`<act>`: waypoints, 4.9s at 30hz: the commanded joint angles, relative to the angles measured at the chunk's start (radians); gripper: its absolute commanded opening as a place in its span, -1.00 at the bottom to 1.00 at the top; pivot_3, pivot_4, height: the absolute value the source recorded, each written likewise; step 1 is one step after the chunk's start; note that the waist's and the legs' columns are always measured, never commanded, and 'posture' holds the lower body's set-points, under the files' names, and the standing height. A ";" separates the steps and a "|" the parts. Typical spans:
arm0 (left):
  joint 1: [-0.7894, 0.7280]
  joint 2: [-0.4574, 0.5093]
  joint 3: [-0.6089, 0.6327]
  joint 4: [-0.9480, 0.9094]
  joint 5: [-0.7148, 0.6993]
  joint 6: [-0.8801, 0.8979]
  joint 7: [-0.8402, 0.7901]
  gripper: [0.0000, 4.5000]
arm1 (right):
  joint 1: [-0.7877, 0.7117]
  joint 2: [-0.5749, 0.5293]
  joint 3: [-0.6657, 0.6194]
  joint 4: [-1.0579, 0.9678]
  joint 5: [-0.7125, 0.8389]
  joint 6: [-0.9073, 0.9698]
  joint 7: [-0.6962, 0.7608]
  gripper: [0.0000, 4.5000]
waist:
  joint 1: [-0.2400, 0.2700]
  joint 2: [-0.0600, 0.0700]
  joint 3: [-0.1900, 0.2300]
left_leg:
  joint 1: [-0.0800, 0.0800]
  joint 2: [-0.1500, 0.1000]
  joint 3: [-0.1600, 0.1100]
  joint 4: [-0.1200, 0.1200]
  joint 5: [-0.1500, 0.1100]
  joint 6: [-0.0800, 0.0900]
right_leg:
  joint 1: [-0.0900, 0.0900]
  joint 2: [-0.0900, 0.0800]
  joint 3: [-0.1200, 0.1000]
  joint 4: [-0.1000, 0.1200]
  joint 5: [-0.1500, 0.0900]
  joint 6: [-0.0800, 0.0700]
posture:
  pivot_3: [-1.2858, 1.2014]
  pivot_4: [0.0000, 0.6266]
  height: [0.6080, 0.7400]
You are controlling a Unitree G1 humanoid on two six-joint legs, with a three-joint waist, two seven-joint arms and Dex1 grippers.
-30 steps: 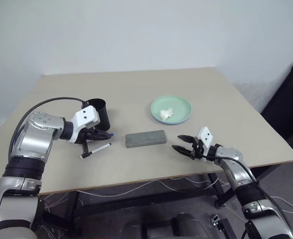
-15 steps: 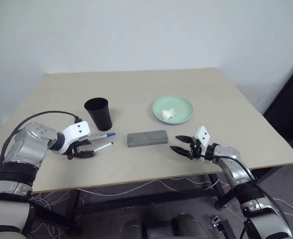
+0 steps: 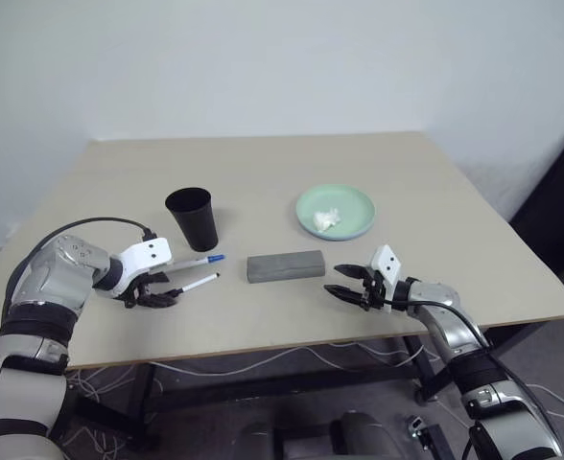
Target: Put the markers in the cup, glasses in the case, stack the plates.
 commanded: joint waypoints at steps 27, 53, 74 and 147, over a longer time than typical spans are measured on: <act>0.033 -0.131 0.285 -0.296 -0.374 0.099 -0.059 -0.99 | -0.026 0.004 -0.017 -0.029 0.002 -0.012 -0.024 0.18 | -0.002 0.003 -0.001 | -0.006 -0.002 -0.001 0.000 0.002 0.008 | -0.002 -0.012 -0.008 0.000 -0.003 0.006 | 0.03 -1.00 1.00; -0.068 -0.347 0.485 -0.093 -0.269 -0.460 0.733 -0.99 | -0.049 0.014 -0.014 0.006 -0.012 -0.042 -0.019 0.18 | 0.000 0.002 -0.001 | 0.002 -0.008 -0.002 0.001 0.001 0.007 | 0.008 -0.013 -0.009 0.000 -0.003 0.006 | 0.03 -1.00 1.00; -0.223 -0.402 0.465 0.338 -0.263 -0.565 0.784 -0.99 | -0.057 0.021 -0.018 0.024 -0.014 -0.057 -0.027 0.18 | 0.000 0.000 -0.001 | 0.001 -0.009 -0.002 0.001 0.000 0.004 | 0.008 -0.013 -0.011 -0.001 -0.002 0.008 | 0.03 -1.00 1.00; -0.403 -0.150 -0.058 0.541 0.172 -0.290 0.122 0.98 | -0.068 0.017 -0.022 0.050 -0.023 -0.075 -0.039 0.18 | -0.001 -0.007 0.004 | -0.008 -0.007 -0.002 0.000 0.002 0.008 | -0.002 -0.013 -0.011 -0.001 -0.003 0.006 | 0.03 -1.00 1.00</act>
